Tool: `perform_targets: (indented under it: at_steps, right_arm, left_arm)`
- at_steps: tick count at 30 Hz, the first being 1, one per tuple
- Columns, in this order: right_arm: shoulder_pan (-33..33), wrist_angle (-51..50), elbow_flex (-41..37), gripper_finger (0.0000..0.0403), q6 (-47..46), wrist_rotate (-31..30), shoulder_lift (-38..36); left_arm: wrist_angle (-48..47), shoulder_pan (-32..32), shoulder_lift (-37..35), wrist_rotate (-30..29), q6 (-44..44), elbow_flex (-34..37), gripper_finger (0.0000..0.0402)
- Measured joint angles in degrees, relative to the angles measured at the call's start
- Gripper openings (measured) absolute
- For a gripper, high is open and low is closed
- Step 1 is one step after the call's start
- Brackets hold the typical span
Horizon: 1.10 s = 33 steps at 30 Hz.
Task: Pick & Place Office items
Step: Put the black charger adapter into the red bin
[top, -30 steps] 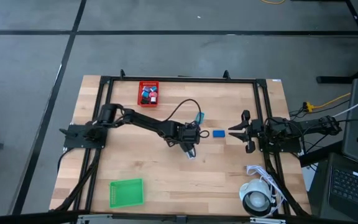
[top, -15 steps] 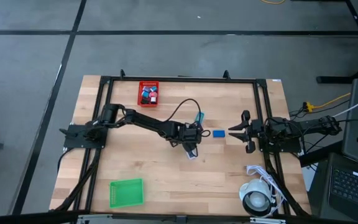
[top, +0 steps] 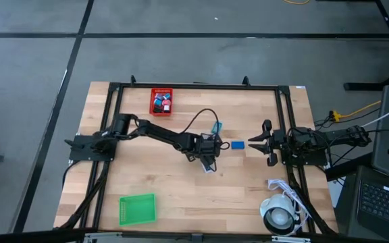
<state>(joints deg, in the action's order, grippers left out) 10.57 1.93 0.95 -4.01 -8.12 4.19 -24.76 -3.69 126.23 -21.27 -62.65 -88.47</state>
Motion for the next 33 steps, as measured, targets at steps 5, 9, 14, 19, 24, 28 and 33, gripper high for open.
perform_targets:
  at_steps: [5,9,14,19,24,28,33]
  right_arm:
    - [0.0,0.0,0.0,0.0103,0.0,0.0,0.0]
    - [0.0,0.0,0.0,0.0103,0.0,0.0,0.0]
    - [0.0,0.0,0.0,0.0103,0.0,0.0,0.0]
    - [0.0,0.0,0.0,0.0103,0.0,0.0,0.0]
    - [0.0,0.0,0.0,0.0103,0.0,0.0,0.0]
    - [0.0,0.0,0.0,0.0103,-0.2,0.0,0.0]
    - [0.0,0.0,0.0,0.0103,-1.2,0.2,0.0]
  left_arm:
    - [0.1,-0.4,2.1,-1.2,2.2,-0.1,0.0187]
    - [1.6,-0.4,2.4,-1.2,3.9,-0.1,0.0175]
    - [4.6,-0.5,2.6,-1.7,7.9,0.1,0.0162]
    - [2.6,-0.2,2.9,-0.8,18.8,-3.7,0.016]
    - [0.3,-1.0,3.7,5.3,24.9,-11.9,0.0151]
    - [0.7,-0.9,3.1,5.1,30.2,-18.2,0.015]
    - [0.1,-0.1,3.1,1.1,34.7,-21.0,0.015]
